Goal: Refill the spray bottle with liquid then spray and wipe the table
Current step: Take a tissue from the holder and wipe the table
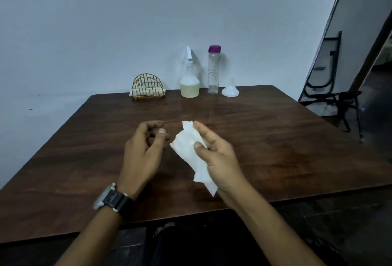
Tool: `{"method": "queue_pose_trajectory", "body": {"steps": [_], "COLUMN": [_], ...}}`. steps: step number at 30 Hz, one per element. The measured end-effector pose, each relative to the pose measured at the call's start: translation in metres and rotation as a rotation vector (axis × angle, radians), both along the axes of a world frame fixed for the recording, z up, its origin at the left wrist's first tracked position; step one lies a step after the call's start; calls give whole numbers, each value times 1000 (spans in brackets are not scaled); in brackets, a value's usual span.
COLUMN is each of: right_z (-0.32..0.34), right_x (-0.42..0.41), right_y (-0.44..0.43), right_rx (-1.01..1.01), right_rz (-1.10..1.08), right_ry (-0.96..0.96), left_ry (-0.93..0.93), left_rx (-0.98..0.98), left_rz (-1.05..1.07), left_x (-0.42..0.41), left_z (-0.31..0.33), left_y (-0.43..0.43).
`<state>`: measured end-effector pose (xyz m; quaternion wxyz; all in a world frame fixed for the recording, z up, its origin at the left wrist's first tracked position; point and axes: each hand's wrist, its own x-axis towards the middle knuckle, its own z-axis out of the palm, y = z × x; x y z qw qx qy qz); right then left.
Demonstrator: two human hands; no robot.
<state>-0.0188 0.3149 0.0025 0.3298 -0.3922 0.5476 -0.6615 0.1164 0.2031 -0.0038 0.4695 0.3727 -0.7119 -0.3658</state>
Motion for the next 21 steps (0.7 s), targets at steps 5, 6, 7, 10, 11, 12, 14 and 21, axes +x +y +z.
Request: {"method": "queue_pose_trajectory", "body": {"steps": [5, 6, 7, 10, 11, 12, 14, 21], "right_z": [27, 30, 31, 36, 35, 34, 28, 9], "right_x": [-23, -25, -27, -28, -28, -27, -28, -33], "right_y": [32, 37, 40, 49, 51, 53, 54, 65], "right_rx": [-105, -116, -132, -161, -155, -153, -171, -215], "right_rz": [-5, 3, 14, 32, 25, 13, -5, -74], "right_ry": [-243, -305, -379, -582, -618, -644, -670, -302], "left_ry": [54, 102, 157, 376, 444, 498, 566, 541], "left_rx": [77, 132, 190, 345, 379, 408, 448, 304], "left_rz": [-189, -238, -286, -339, -305, -263, -188, -122], "left_x": [-23, -29, -34, -52, -57, -60, -65, -60], "left_z": [9, 11, 13, 17, 17, 18, 20, 32], "left_y": [51, 62, 72, 94, 97, 100, 102, 100]}}
